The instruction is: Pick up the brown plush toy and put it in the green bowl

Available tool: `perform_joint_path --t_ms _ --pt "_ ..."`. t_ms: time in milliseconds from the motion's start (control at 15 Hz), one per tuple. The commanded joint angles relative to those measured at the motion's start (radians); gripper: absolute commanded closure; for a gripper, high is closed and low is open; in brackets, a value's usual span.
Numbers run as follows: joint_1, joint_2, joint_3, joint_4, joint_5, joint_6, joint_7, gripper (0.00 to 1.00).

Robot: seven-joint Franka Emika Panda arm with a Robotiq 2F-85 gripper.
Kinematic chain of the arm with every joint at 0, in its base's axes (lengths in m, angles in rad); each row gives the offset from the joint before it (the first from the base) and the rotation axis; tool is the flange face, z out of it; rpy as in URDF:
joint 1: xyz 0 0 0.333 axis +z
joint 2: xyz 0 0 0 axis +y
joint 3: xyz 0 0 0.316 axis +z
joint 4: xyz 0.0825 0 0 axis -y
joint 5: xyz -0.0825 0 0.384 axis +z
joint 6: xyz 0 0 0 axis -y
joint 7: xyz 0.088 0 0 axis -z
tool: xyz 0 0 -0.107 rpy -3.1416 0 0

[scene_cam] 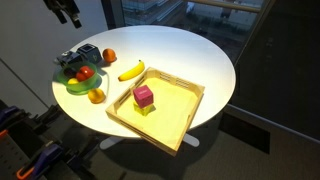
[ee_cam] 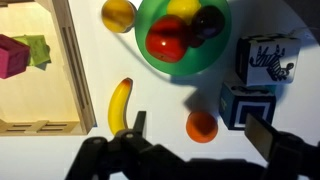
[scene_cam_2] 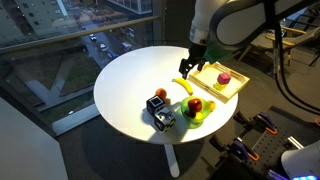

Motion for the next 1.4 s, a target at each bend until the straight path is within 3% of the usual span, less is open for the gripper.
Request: perform_joint_path --t_ms 0,733,1333 --pt "-0.02 -0.076 0.014 -0.022 0.009 -0.013 0.039 0.0" --pt "-0.045 -0.194 0.004 -0.034 0.115 -0.076 -0.011 0.0" --pt "-0.051 -0.251 -0.014 -0.006 0.179 -0.234 -0.123 0.0"
